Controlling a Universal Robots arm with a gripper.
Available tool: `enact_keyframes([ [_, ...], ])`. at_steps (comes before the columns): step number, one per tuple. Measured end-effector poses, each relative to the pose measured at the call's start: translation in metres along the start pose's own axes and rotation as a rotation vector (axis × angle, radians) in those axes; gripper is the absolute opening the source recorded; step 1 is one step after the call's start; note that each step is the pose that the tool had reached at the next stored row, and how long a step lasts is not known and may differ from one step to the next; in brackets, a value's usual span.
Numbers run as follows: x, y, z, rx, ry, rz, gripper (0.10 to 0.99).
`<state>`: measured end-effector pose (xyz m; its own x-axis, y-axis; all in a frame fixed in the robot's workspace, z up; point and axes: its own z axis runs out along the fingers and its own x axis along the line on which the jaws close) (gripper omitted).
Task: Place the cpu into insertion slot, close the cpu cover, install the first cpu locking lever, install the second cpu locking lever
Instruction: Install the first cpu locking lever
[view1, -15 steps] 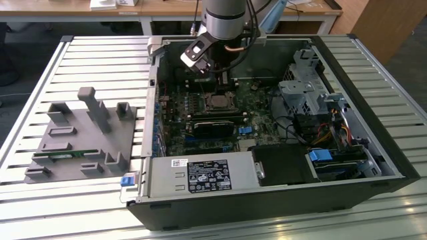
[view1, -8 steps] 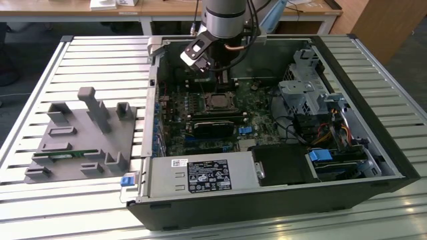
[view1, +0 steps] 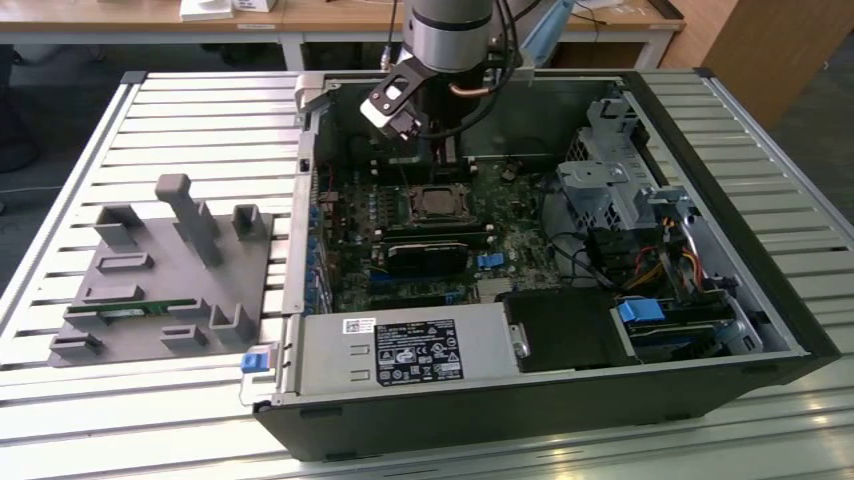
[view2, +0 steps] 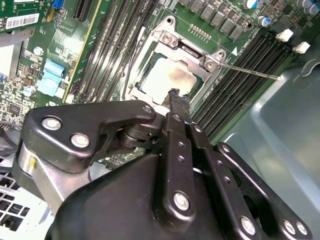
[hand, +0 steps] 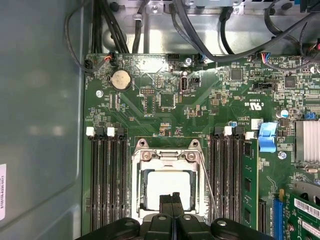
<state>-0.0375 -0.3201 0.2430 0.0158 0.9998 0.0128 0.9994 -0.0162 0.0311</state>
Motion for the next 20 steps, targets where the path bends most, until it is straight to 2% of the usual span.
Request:
enact_keyframes([
  [20,0.0001,0.0003,-0.0102,0.000,-0.0001,0.003,0.106],
])
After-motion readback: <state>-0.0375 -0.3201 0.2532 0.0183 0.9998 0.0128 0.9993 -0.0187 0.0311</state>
